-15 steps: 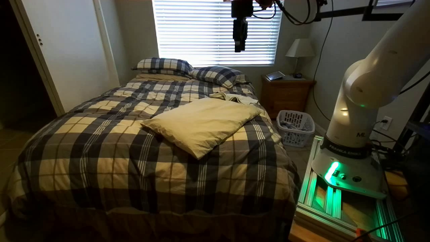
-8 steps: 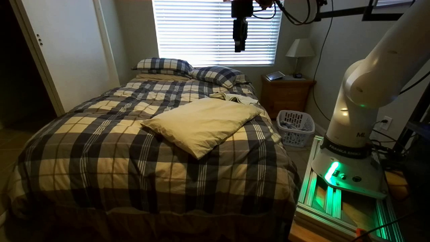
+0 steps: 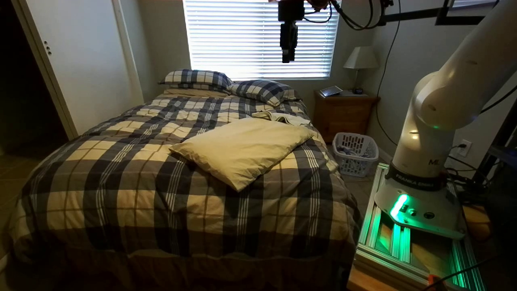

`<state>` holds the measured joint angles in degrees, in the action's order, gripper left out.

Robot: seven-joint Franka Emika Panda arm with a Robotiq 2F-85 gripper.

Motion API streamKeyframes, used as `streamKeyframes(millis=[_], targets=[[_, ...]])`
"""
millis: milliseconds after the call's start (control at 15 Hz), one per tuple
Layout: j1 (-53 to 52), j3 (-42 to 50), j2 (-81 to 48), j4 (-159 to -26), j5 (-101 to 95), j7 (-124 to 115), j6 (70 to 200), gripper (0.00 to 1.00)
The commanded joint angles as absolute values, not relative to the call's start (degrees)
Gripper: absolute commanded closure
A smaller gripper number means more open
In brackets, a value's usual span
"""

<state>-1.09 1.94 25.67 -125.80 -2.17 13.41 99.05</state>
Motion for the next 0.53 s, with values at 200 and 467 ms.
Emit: streamKeyframes(millis=[200,467], targets=[[-1.81,2.16,25.99,-124.89,-0.91,13.47,98.42,0.00],[-4.57,2.98,30.36,-120.86,6.05,17.44,96.08,0.00]])
